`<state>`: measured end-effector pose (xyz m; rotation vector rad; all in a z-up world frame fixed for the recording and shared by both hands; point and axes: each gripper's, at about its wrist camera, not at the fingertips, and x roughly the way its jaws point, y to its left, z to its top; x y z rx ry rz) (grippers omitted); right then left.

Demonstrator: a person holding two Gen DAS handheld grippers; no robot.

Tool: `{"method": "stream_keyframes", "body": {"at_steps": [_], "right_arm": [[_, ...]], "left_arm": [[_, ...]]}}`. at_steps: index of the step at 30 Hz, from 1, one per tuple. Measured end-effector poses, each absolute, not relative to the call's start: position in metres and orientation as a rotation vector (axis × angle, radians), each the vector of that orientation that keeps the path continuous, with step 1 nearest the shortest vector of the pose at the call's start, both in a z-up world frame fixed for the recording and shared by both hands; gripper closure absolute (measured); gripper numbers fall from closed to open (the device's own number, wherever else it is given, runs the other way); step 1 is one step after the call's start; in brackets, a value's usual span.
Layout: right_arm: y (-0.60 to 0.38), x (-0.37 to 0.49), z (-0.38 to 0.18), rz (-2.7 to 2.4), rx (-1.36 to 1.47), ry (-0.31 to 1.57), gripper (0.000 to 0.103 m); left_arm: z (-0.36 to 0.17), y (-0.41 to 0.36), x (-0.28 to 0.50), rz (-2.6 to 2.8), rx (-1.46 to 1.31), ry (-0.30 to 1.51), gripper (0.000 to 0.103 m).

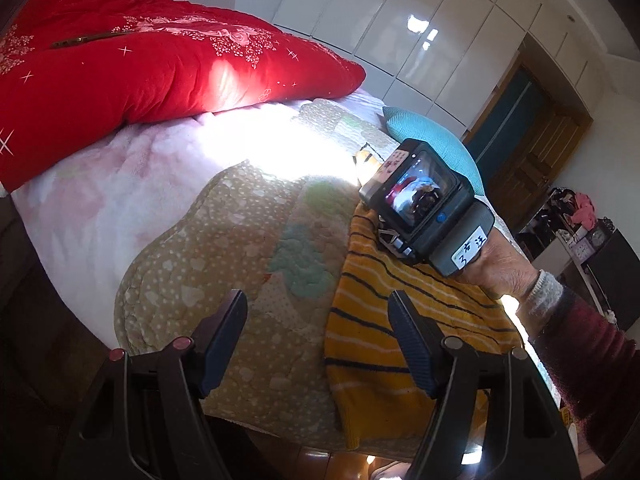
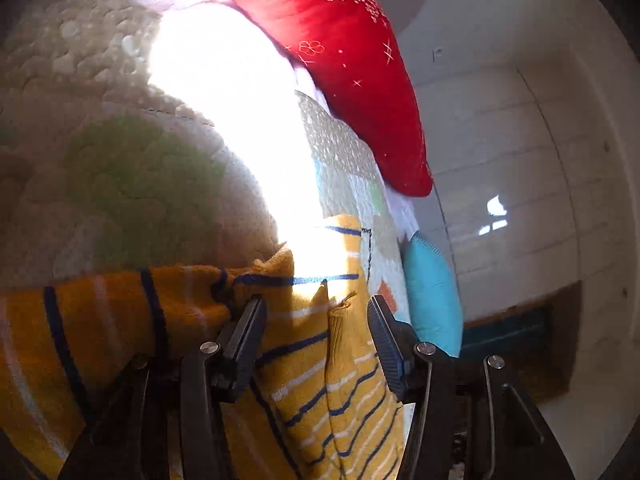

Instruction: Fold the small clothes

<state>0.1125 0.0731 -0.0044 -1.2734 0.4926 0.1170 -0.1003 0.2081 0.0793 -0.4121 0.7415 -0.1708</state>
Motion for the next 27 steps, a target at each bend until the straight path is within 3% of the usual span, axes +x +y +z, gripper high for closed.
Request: {"method": "stream_keyframes", "body": {"at_steps": [5,14,20,27], "right_arm": [[0.042,0.103,0.027,0.103,-1.094,0.563,0.03],[-0.16,0.01,0.097,0.032,-0.35,0.845,0.028],[-0.282,-0.074,0.079,-0.016,0.142,0.918,0.027],[-0.273,-0.126,0.033,0.116,0.399,0.924,0.028]], "left_arm": [[0.082,0.201,-0.099,-0.166,-0.377,0.747,0.03],[0.067,0.185,-0.084,-0.156,-0.341,0.817,0.028],[0.05,0.154,-0.063,-0.213,-0.301,0.887,0.028],[0.025,0.107,-0.054,-0.23,-0.181,0.928,0.028]]}}
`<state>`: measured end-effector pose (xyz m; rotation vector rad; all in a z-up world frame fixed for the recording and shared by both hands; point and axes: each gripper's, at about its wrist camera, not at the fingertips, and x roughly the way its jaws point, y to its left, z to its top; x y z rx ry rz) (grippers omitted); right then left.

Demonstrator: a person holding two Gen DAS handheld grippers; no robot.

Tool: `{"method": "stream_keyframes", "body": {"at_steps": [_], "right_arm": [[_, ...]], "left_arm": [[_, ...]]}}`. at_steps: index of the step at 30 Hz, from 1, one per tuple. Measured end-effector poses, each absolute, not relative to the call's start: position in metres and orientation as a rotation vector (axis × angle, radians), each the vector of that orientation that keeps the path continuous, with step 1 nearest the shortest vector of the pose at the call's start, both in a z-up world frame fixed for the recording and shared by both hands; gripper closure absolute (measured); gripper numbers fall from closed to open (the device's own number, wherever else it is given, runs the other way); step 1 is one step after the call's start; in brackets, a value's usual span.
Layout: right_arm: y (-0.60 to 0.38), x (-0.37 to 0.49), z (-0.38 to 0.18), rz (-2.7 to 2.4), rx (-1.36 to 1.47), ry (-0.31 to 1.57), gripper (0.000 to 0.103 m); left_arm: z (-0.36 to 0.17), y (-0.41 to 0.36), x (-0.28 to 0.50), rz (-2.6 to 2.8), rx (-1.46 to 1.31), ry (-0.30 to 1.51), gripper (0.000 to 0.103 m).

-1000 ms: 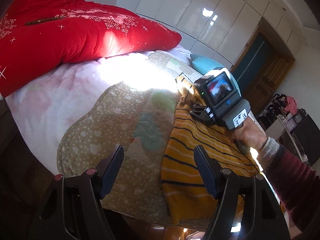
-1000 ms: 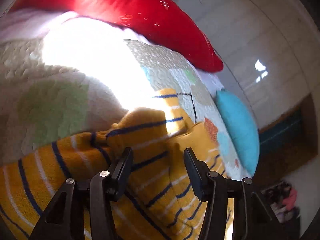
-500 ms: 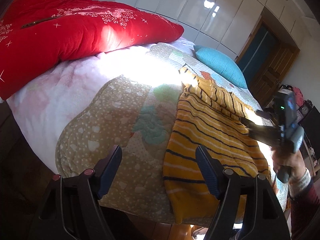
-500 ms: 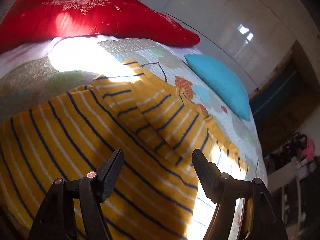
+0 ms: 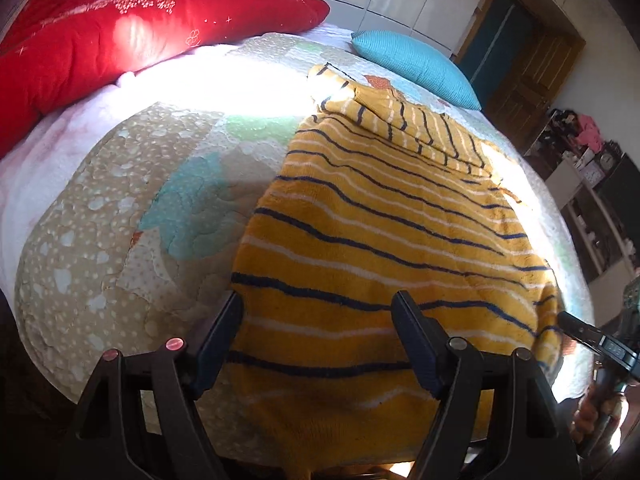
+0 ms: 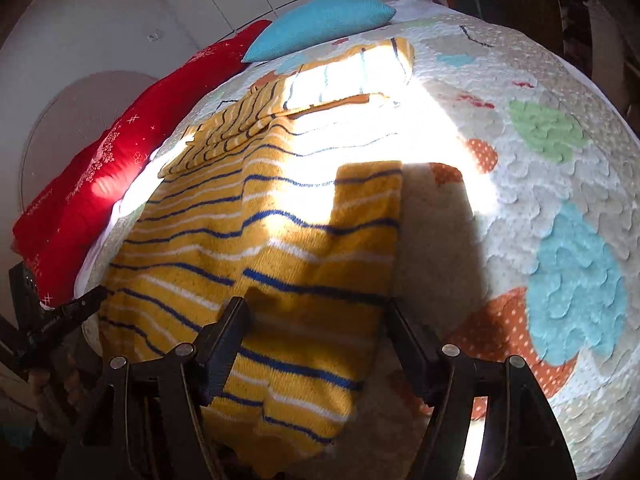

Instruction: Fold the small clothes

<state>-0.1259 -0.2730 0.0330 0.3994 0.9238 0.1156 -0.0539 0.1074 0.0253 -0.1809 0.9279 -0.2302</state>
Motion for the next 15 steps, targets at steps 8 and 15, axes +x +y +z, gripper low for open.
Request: {"method": "stream_keyframes", "body": {"at_steps": [8,15], "right_arm": [[-0.229,-0.16,0.024,0.068,0.308,0.867,0.09],[-0.269,-0.188,0.021,0.07,0.459,0.921,0.092]], "left_arm": [[0.034,0.094,-0.064,-0.246,-0.078,0.967,0.097],[0.044,0.106,-0.088,-0.223,-0.087,0.979,0.1]]}}
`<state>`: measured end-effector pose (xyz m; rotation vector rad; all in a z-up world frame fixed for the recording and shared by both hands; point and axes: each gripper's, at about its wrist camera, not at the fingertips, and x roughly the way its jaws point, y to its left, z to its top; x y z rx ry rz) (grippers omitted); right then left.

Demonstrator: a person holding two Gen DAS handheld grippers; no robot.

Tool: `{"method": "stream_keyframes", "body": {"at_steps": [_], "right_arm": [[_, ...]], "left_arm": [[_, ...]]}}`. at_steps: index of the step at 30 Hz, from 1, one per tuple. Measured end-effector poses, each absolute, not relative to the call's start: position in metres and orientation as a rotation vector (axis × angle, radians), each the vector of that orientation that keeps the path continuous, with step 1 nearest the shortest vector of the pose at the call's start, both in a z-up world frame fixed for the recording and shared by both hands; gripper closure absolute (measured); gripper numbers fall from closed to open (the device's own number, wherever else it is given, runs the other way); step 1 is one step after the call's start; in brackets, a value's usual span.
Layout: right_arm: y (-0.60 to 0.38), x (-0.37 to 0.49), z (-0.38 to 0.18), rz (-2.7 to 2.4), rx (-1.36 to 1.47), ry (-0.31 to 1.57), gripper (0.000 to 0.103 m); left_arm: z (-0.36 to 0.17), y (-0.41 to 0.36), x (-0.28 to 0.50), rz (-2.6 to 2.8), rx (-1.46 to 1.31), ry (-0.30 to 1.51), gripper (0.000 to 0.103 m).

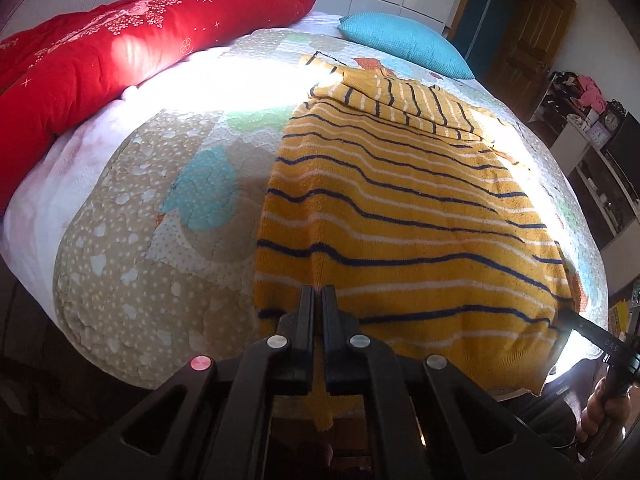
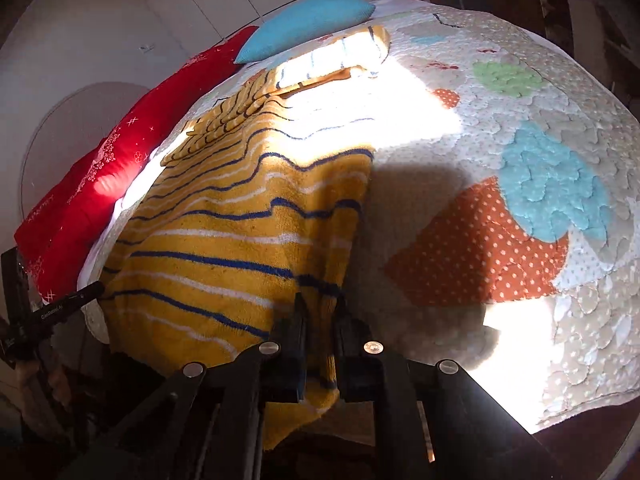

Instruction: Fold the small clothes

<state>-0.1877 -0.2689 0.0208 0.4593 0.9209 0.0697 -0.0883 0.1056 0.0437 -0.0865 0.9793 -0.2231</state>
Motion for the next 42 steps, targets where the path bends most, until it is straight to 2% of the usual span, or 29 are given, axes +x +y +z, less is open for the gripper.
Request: {"method": "stream_keyframes", "body": {"at_steps": [8,9,10,11,12,15,17,22,25,32,42], "right_arm": [[-0.277,-0.213,0.018,0.037,0.436,0.979,0.089],[-0.279,-0.214,0.019,0.047,0.449,0.976,0.087],[-0.28,-0.215,0.019,0.052,0.458,0.974,0.078],[-0.279,-0.215,0.019,0.051,0.459,0.974,0.073],[-0.278,-0.214,0.019,0.052,0.457,0.975,0.073],[-0.272,-0.21,0.023,0.051,0.429,0.969,0.072],[-0.266,-0.207,0.026,0.053,0.401,0.962,0.062],[-0.254,-0.198,0.033,0.043,0.32,0.956,0.058],[-0.251,-0.192,0.044,0.026,0.279,0.924,0.051],[-0.248,-0.171,0.074,-0.042,0.172,0.824,0.04],[-0.23,-0.143,0.089,-0.031,0.134,0.782,0.035]], "left_arm": [[0.035,0.138,-0.098,-0.143,-0.137,1.016,0.098],[0.039,0.14,-0.1,-0.131,-0.127,1.002,0.091],[0.044,0.141,-0.102,-0.119,-0.116,0.987,0.085],[0.048,0.141,-0.103,-0.107,-0.107,0.968,0.066],[0.053,0.14,-0.105,-0.096,-0.099,0.945,0.048],[0.067,0.132,-0.106,-0.071,-0.053,0.893,0.04],[0.073,0.124,-0.104,-0.063,-0.019,0.873,0.034],[0.091,0.104,-0.097,-0.074,0.041,0.813,0.031],[0.1,0.094,-0.09,-0.084,0.064,0.791,0.024],[0.1,0.083,-0.081,-0.085,0.044,0.813,0.024],[0.088,0.082,-0.084,-0.046,0.086,0.837,0.024]]}}
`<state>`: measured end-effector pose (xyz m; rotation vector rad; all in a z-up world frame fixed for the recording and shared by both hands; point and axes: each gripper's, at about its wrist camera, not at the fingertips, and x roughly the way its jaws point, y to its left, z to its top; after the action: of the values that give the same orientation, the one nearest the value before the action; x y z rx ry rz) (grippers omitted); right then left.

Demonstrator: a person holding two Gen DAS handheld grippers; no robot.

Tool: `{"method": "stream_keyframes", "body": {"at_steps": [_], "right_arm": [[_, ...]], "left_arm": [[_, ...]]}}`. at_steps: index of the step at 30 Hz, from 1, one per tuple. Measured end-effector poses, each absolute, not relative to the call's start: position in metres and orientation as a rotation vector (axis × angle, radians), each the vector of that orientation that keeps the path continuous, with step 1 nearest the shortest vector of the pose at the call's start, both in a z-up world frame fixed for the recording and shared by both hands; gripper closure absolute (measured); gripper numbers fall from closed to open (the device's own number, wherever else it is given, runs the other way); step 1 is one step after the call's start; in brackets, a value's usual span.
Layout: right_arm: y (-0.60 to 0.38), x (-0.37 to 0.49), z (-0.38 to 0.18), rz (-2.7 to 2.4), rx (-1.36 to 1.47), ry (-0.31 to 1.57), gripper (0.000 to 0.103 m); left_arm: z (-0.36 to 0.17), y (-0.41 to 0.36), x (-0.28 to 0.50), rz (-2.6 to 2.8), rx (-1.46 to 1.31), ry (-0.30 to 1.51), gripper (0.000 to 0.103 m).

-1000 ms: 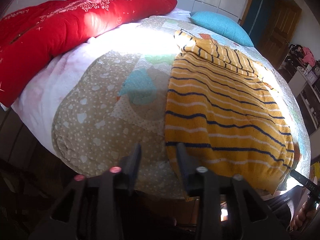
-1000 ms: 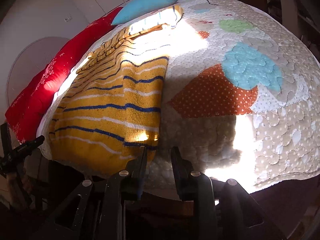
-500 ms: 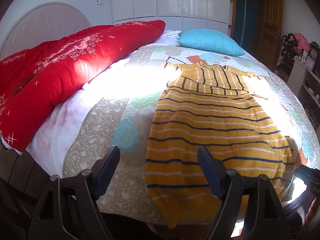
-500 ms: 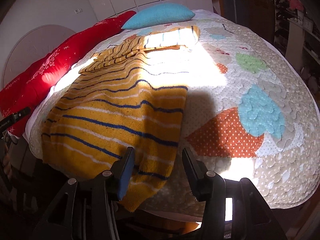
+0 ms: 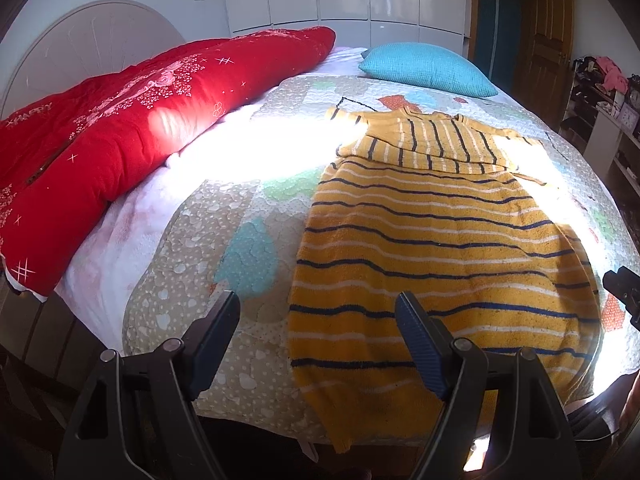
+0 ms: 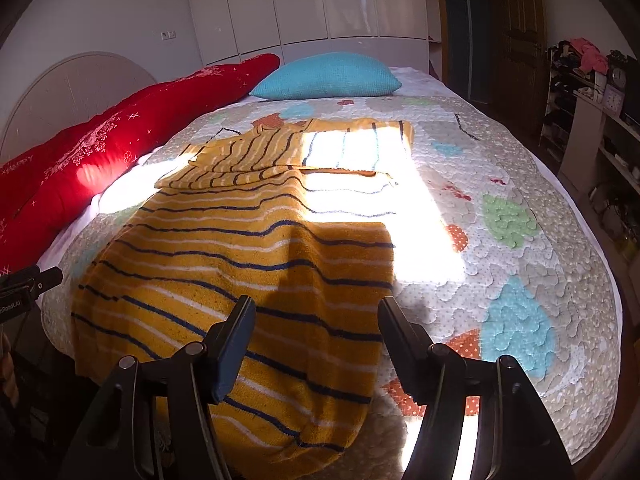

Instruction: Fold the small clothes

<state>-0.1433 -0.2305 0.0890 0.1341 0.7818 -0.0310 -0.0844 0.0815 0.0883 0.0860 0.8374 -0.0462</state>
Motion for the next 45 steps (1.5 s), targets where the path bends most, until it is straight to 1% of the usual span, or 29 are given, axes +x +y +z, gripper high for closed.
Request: {"method": "stream_keyframes", "body": {"at_steps": [9,24,45], "right_arm": [[-0.214,-0.143,0.079,-0.031,0.043,0.804,0.034],[-0.23,-0.142,0.063,-0.042,0.133,0.853,0.033],[-0.233,-0.14,0.051,-0.055,0.168,0.877,0.032]], "left_arm": [[0.077,0.084,-0.082,-0.023,0.106,0.871,0.024],[0.069,0.082,-0.081,-0.024,0.11,0.893,0.024],[0.072,0.076,-0.084,-0.045,0.094,0.859,0.024]]}}
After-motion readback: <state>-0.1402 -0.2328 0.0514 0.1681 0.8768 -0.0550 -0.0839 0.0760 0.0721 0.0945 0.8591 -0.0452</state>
